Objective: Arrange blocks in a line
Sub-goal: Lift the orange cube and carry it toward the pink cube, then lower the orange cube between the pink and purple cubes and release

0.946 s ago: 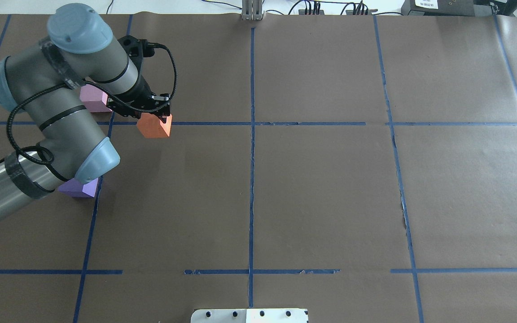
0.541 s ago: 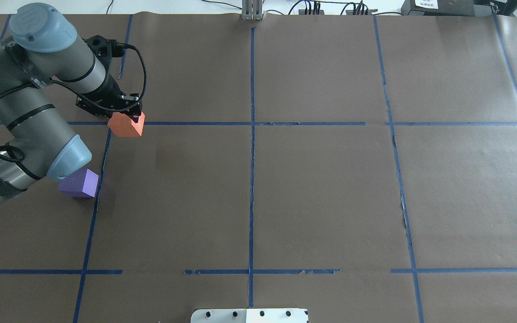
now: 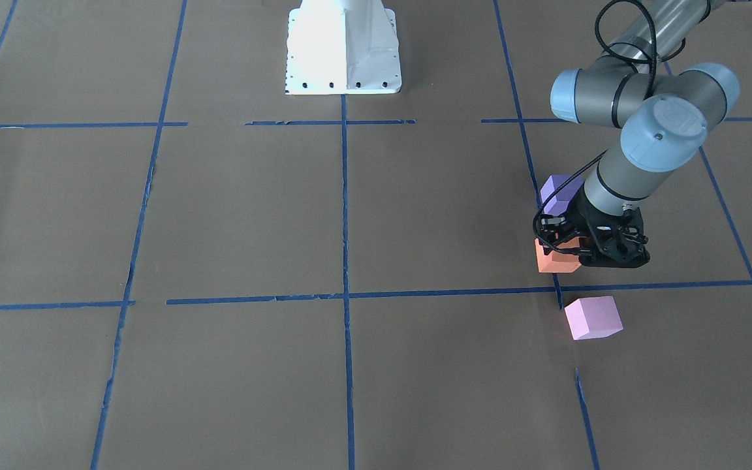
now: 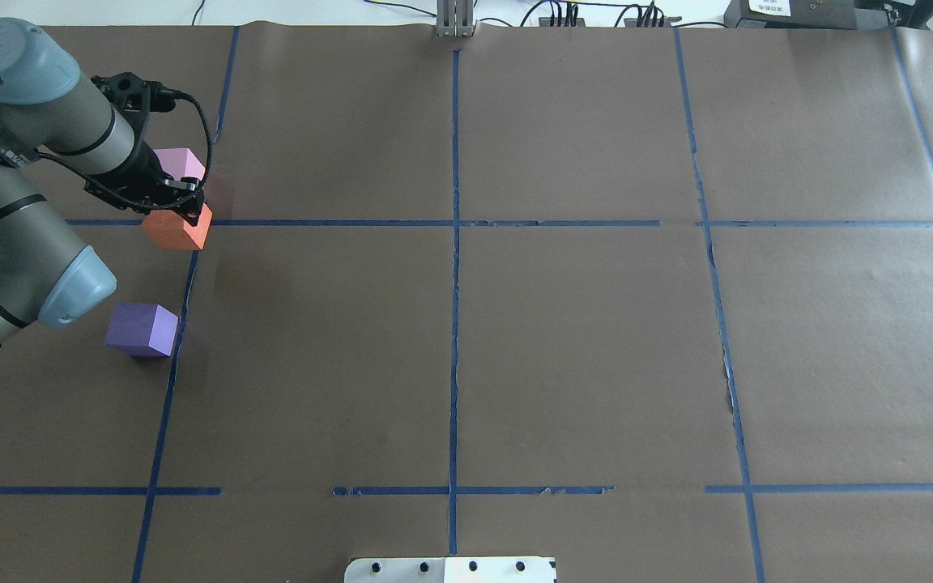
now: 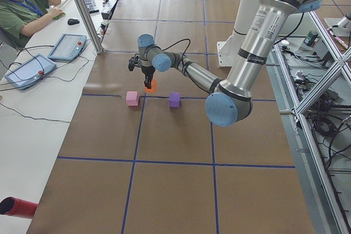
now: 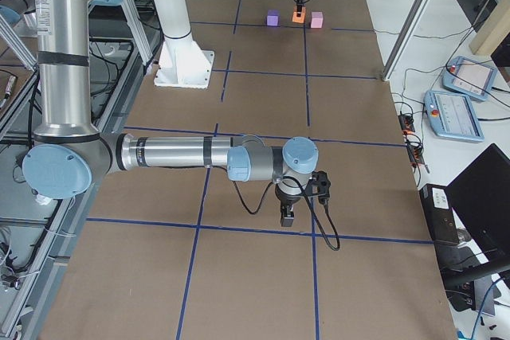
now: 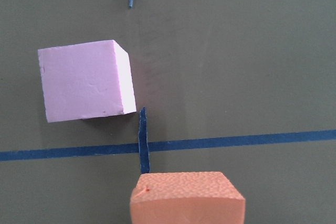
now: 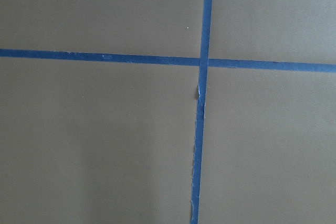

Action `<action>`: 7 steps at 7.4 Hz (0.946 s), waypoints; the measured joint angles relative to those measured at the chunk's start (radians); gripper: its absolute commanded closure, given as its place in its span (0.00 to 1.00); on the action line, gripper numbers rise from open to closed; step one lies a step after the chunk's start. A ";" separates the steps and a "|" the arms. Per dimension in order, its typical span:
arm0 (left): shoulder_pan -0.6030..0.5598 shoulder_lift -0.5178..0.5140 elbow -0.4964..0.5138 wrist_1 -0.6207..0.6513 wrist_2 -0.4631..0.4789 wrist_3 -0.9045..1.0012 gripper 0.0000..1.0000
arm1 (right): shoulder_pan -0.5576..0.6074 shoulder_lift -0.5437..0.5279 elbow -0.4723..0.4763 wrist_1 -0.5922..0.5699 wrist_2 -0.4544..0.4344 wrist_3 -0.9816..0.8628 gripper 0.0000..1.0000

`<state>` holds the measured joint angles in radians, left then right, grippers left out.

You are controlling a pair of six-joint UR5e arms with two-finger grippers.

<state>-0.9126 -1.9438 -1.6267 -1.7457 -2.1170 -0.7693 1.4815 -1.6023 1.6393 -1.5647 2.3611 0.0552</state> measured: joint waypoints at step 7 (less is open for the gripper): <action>0.006 0.047 0.055 -0.079 -0.001 -0.013 0.89 | 0.000 0.000 -0.001 0.000 0.000 0.000 0.00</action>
<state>-0.9067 -1.8972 -1.5721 -1.8251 -2.1184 -0.7821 1.4814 -1.6024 1.6386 -1.5647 2.3611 0.0552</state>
